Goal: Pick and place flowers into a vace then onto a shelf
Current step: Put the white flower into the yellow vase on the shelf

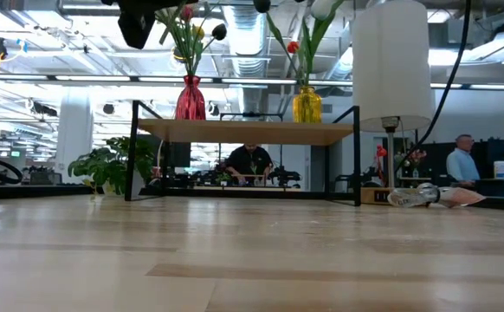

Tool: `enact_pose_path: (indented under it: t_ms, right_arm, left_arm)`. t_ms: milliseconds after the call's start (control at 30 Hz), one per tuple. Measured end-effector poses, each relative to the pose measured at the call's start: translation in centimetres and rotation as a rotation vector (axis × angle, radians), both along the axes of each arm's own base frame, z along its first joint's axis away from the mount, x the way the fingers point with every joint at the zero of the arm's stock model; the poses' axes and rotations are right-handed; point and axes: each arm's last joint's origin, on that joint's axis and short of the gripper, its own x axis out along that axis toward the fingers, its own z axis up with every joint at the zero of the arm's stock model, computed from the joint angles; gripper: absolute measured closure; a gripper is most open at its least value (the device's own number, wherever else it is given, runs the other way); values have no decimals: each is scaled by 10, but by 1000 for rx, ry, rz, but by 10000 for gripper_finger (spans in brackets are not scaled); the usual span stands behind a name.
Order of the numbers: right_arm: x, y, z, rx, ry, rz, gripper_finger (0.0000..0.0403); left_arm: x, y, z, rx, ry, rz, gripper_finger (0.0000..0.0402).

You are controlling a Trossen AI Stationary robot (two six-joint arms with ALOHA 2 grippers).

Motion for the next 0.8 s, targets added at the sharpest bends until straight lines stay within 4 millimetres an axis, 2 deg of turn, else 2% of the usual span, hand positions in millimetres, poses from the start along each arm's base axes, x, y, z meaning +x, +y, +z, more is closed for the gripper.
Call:
enact_pose_path:
  t_ms: [133, 300, 800]
  right_arm:
    - [2, -2, 0, -18, -5, 32, 207]
    - [2, -1, 0, -21, -7, 41, 218]
    - [4, 0, -5, 2, -24, 44, 303]
  left_arm:
    - [2, -3, -2, -5, 3, -47, 401]
    - [4, -4, -2, -1, -7, -63, 401]
    - [4, -4, -2, -3, -4, -77, 401]
